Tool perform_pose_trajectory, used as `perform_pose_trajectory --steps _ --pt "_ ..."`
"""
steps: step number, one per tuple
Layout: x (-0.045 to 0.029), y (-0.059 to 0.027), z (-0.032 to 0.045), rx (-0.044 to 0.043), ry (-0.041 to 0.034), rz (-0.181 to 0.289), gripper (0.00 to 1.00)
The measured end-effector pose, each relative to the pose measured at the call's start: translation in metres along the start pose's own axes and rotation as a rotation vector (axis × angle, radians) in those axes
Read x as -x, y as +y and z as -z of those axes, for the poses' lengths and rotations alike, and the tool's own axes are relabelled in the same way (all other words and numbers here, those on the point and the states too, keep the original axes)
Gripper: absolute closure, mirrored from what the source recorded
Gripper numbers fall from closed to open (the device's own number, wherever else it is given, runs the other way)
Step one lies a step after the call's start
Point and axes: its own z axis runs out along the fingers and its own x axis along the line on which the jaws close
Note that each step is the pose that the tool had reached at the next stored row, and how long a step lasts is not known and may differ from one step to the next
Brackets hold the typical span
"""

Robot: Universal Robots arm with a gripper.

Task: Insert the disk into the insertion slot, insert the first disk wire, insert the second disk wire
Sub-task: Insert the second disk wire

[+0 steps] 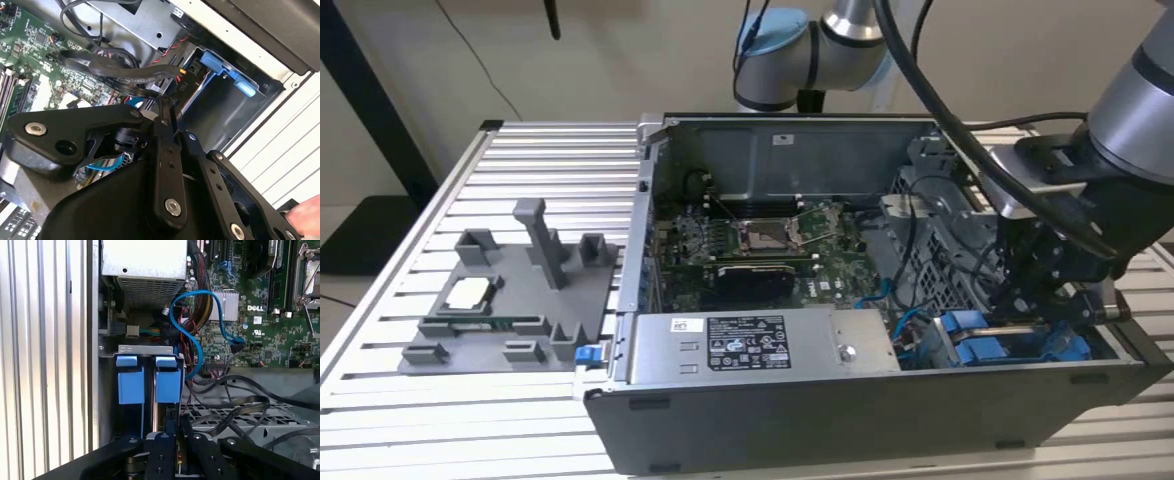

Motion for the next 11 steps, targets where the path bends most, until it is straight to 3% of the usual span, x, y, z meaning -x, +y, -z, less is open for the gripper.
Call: perform_pose_trajectory --steps 4,5,11 --pt "-0.0001 0.0000 -0.0012 0.0000 -0.0007 0.000 0.82" --pt "0.0000 0.0000 -0.0003 0.0005 -0.0007 0.000 0.76" --pt "0.0018 -0.0005 0.0177 0.0039 -0.0007 0.000 0.76"
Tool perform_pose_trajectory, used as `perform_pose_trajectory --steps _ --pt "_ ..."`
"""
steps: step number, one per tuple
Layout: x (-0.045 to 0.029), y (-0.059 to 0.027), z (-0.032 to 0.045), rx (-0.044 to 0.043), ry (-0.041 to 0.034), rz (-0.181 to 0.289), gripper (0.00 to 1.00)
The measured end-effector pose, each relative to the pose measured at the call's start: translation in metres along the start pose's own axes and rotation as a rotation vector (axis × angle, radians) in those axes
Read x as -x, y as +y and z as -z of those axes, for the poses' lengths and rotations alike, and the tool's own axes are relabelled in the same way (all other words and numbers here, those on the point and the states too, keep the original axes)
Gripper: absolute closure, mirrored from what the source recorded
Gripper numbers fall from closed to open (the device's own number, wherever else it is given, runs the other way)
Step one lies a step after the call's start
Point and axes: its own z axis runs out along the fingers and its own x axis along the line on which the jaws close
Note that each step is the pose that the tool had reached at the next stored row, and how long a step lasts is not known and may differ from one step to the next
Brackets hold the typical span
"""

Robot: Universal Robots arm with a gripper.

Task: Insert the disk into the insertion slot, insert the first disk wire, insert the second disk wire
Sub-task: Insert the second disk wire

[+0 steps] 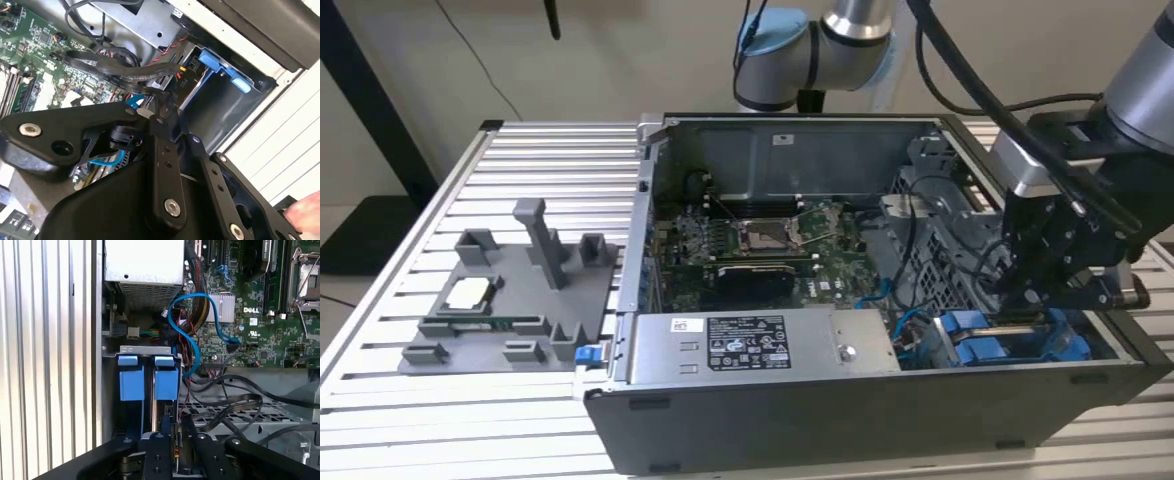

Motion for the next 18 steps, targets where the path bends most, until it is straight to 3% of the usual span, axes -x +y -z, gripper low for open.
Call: perform_pose_trajectory --steps 7,9,12,18 --pt "0.0013 -0.0003 0.0130 0.0044 0.0007 0.000 0.76" --pt "0.0016 -0.0004 0.0152 0.0054 0.0069 0.000 0.76" --pt "0.0018 -0.0005 0.0177 0.0069 0.0264 0.000 0.76" --pt "0.0031 -0.0008 0.0309 0.0120 0.0333 -0.001 0.76"
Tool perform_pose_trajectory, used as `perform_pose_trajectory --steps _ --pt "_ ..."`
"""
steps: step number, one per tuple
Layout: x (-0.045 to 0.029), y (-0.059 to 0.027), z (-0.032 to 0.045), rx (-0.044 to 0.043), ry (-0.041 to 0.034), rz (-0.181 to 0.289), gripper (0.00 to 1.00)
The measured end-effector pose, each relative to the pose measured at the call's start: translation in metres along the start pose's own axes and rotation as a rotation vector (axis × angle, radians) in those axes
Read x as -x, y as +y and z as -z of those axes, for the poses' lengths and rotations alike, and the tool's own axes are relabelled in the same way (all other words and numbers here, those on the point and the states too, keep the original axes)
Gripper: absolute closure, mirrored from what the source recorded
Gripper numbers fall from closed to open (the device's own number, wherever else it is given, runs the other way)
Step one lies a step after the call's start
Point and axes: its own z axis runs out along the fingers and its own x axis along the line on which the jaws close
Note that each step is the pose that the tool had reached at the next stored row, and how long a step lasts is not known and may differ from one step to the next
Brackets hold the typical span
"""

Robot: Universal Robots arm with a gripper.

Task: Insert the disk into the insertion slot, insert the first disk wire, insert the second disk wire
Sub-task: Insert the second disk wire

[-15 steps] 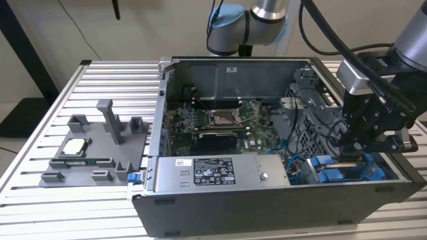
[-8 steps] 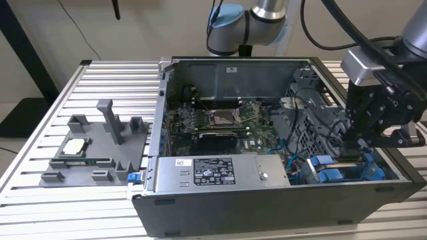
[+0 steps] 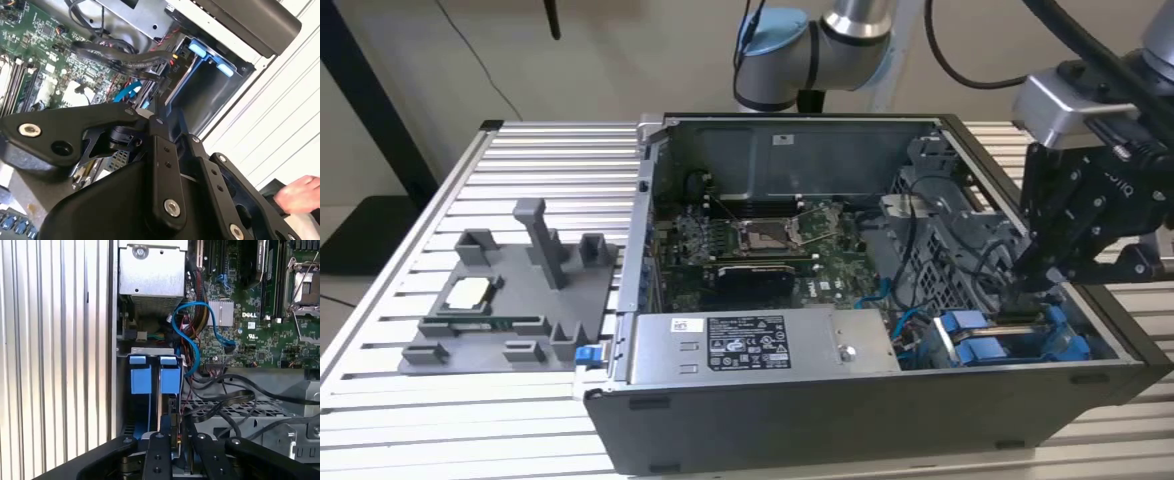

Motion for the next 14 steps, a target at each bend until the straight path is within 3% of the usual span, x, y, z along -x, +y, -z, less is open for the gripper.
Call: perform_pose_trajectory --steps 7,14 --pt "0.0011 -0.0002 0.0171 0.0050 0.0021 -0.001 0.76" --pt "0.0013 -0.0003 0.0191 0.0051 0.0020 -0.001 0.76"
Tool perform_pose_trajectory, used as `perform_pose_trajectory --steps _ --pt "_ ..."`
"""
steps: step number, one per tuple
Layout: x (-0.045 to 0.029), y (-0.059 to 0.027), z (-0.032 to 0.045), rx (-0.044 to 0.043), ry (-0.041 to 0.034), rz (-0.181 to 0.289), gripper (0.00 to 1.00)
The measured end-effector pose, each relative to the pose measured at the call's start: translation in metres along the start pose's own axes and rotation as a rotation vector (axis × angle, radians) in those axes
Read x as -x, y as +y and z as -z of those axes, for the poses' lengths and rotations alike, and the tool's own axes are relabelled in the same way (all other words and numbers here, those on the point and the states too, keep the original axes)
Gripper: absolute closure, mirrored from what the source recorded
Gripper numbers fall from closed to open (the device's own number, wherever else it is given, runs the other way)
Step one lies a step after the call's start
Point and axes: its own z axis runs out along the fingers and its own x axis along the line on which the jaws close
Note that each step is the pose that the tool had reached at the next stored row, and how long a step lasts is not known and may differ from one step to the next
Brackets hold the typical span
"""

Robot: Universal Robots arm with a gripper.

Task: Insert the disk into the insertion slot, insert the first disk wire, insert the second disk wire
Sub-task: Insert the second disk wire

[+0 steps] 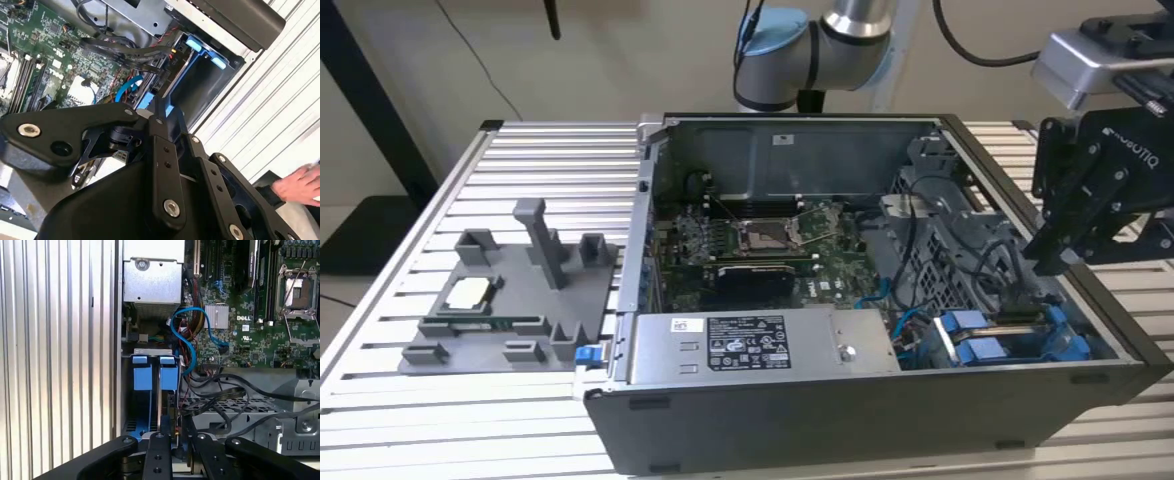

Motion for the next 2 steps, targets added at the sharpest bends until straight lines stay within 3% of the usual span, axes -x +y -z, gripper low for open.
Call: perform_pose_trajectory --steps 2 --pt "0.0000 0.0000 0.0000 0.0000 0.0000 0.000 0.76"
